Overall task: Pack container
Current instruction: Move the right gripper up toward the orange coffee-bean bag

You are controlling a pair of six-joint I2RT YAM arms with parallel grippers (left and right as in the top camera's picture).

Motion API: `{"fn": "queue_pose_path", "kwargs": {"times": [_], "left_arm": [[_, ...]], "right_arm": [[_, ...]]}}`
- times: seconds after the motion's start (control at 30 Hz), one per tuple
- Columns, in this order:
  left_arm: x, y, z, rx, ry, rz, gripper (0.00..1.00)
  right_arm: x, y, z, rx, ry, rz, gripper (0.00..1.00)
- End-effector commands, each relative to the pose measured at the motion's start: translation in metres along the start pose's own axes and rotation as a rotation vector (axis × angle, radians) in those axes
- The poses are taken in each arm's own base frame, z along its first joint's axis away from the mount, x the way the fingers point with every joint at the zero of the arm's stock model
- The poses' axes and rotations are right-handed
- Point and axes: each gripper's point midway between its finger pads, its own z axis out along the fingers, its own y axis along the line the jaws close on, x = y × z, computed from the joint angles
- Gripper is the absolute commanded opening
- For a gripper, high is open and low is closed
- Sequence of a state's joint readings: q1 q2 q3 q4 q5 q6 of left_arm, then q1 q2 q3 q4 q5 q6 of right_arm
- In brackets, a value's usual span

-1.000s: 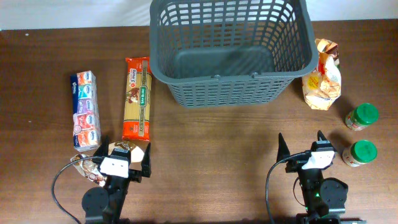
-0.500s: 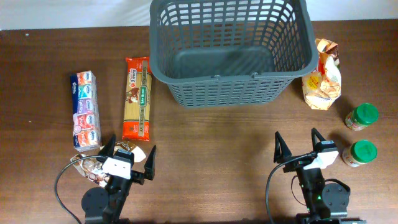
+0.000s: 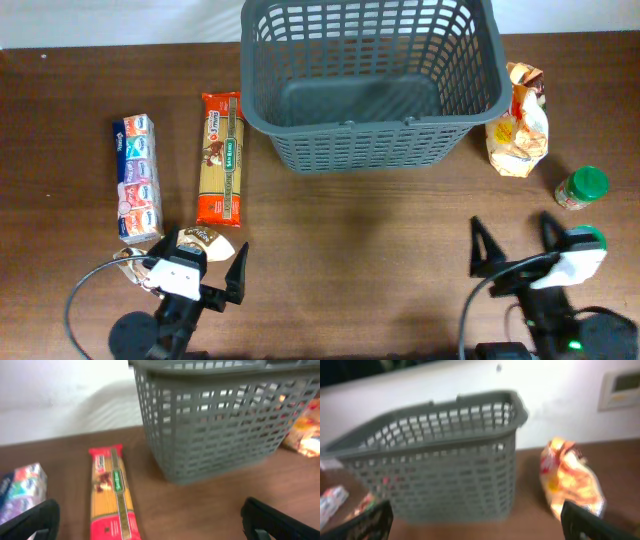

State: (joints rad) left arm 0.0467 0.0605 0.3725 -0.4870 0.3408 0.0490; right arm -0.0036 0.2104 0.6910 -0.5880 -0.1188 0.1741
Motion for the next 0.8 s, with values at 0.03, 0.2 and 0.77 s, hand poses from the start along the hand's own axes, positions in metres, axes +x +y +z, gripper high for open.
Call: {"fn": "queue_pose_path", "kwargs": {"times": [0.03, 0.2, 0.77], "left_arm": [[-0.024, 0.004, -0.009, -0.033, -0.025, 0.013, 0.99], [-0.020, 0.003, -0.009, -0.031, -0.012, 0.009, 0.99], [0.018, 0.001, -0.011, -0.024, 0.140, -0.043, 0.99]], "right_arm": [[-0.065, 0.000, -0.011, 0.084, 0.060, -0.048, 0.99], [-0.099, 0.005, -0.014, 0.114, 0.291, -0.105, 0.99], [-0.180, -0.083, -0.038, 0.783, 0.246, 0.009, 0.99]]}}
